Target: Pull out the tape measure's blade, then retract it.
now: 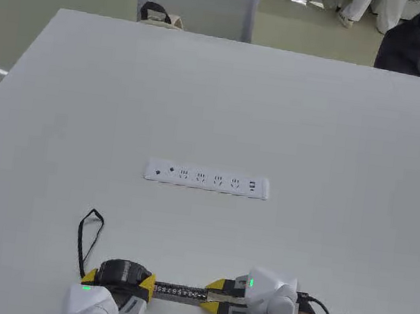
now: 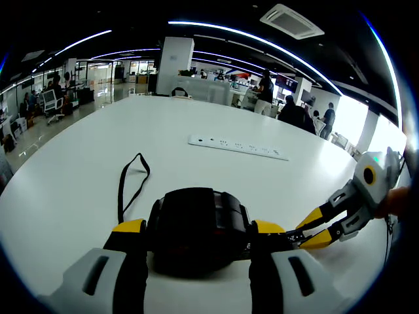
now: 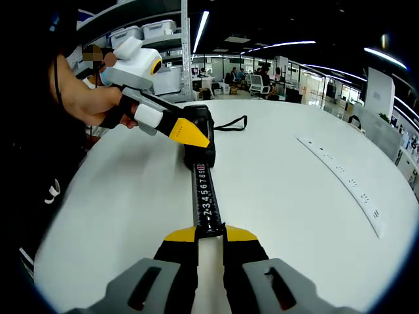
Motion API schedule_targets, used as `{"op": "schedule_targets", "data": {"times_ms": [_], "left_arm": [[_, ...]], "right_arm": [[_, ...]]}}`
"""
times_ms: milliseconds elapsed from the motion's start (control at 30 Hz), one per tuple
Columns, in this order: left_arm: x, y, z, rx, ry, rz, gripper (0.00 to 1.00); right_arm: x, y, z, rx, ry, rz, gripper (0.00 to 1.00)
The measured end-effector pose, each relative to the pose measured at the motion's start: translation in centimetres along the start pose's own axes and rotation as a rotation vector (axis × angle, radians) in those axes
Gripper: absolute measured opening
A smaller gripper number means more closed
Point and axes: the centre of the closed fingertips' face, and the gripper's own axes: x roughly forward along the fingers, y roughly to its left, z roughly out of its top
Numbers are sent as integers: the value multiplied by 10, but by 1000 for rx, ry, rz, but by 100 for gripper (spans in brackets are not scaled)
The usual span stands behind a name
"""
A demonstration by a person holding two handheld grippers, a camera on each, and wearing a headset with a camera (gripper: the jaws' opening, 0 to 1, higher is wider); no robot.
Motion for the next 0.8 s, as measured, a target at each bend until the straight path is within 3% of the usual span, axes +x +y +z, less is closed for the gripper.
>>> {"op": "schedule_targets", "data": {"times_ms": [800], "left_arm": [[-2,-1,4,-28,1,-15,59]], "right_arm": [[38,3,24,-12,-25,20,12]]}}
